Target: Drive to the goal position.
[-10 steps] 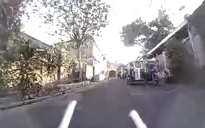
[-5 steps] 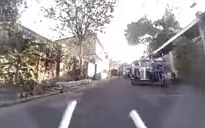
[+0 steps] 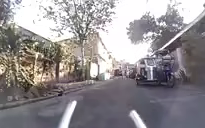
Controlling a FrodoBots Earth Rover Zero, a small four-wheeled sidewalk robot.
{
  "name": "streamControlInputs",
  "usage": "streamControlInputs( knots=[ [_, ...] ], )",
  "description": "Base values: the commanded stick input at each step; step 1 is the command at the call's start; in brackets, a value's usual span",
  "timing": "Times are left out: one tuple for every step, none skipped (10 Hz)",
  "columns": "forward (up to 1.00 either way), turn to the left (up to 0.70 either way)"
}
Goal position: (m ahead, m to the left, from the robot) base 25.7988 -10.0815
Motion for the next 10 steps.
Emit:
streamControlInputs(
  knots=[
    [0.85, -0.34],
    [0.85, -0.34],
    [0.85, -0.34],
    [0.85, -0.34],
    [0.85, -0.34],
    [0.85, -0.34],
    [0.85, -0.34],
    [0.85, -0.34],
    [0.85, -0.34],
    [0.85, -0.34]
  ],
)
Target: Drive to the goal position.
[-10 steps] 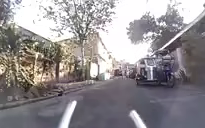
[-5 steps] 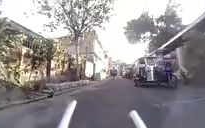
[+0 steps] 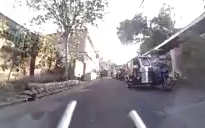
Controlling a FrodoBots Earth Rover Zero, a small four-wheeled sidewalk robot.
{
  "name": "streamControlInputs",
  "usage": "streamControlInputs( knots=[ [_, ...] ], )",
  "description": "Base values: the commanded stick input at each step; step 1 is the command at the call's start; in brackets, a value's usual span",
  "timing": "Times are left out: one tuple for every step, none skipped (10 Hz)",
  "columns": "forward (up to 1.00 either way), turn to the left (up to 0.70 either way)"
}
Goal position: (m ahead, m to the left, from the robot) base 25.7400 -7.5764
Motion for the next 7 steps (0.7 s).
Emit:
streamControlInputs(
  knots=[
    [0.85, -0.25],
    [0.85, -0.06],
    [0.85, 0.0],
    [0.85, 0.0],
    [0.85, 0.0],
    [0.85, 0.0],
    [0.85, 0.0]
  ],
)
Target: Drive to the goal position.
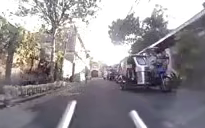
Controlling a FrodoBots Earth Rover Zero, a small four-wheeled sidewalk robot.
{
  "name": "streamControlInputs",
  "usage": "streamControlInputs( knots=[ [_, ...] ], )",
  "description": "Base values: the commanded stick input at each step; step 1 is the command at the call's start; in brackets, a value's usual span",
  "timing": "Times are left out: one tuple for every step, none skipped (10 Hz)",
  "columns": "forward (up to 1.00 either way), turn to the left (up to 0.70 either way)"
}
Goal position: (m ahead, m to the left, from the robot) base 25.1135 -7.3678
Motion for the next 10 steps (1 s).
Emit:
streamControlInputs(
  knots=[
    [0.85, 0.0],
    [0.85, 0.0],
    [0.85, 0.0],
    [0.85, 0.0],
    [0.85, 0.0],
    [0.85, 0.0],
    [0.85, 0.0],
    [0.85, 0.0],
    [0.85, 0.0],
    [0.85, 0.0]
  ],
)
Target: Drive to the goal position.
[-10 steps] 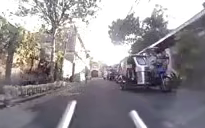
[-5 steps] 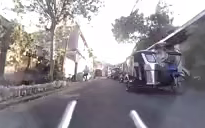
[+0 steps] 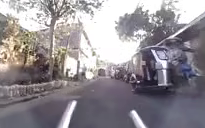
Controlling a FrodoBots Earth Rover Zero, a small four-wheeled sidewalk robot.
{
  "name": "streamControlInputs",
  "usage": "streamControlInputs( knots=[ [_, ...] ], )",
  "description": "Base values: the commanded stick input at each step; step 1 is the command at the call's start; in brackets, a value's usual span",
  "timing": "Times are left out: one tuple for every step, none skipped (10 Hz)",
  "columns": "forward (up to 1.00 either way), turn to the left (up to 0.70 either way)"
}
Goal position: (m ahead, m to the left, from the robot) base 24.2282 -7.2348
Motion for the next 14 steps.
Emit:
streamControlInputs(
  knots=[
    [0.85, 0.0],
    [0.85, 0.0],
    [0.85, 0.0],
    [0.85, 0.0],
    [0.85, 0.0],
    [0.85, 0.0],
    [0.85, 0.0],
    [0.85, 0.0],
    [0.85, 0.0],
    [0.85, 0.0],
    [0.85, -0.23],
    [0.85, -0.34],
    [0.85, -0.34],
    [0.85, -0.34]
  ],
)
